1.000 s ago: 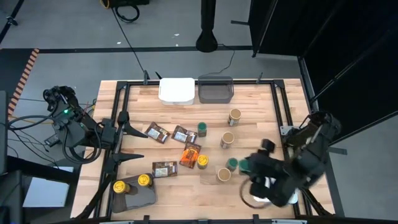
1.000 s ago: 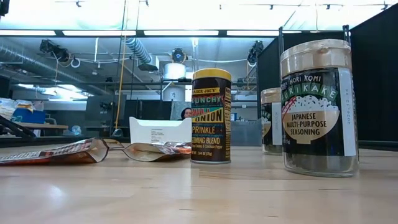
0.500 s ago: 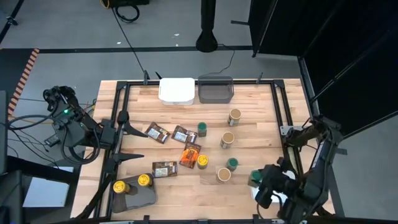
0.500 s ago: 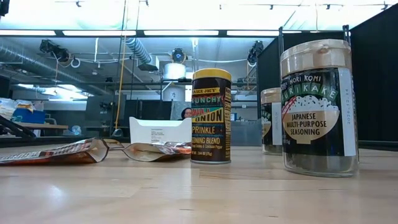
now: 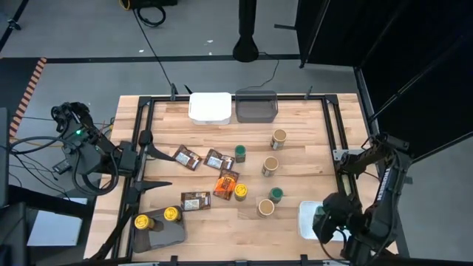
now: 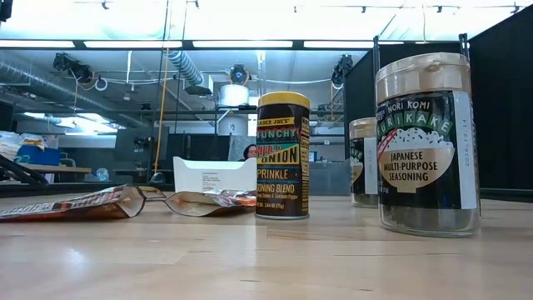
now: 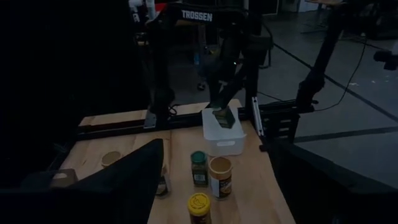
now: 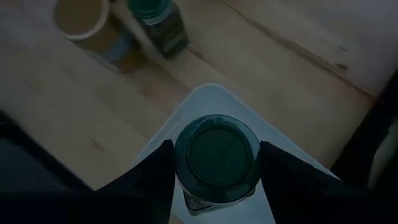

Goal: Sort spices by type
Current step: Put the green seasoning bottle into the bottom white bin

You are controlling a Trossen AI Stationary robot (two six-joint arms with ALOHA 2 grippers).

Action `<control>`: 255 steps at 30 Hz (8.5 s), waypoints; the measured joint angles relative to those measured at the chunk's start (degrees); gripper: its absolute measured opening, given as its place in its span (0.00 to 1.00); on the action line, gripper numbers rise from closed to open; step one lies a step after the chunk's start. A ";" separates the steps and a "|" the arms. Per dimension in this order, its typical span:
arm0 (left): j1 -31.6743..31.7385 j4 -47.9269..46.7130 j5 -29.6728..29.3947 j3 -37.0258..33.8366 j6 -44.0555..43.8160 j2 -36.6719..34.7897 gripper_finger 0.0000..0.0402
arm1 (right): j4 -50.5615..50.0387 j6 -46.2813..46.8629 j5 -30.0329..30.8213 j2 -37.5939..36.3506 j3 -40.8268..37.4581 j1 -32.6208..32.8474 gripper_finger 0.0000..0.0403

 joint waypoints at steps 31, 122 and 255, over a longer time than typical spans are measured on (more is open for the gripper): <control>1.40 0.03 -1.26 0.00 -0.22 0.00 0.74 | 11.16 1.04 5.88 0.02 -14.31 -3.44 0.51; 1.40 0.07 -2.27 0.00 -1.99 0.00 0.74 | 39.36 -62.40 -2.01 -0.20 -21.07 -31.45 0.52; 1.40 -0.04 -6.32 0.00 -4.82 0.02 0.74 | 58.58 -114.72 -8.35 8.11 -4.00 -61.60 0.73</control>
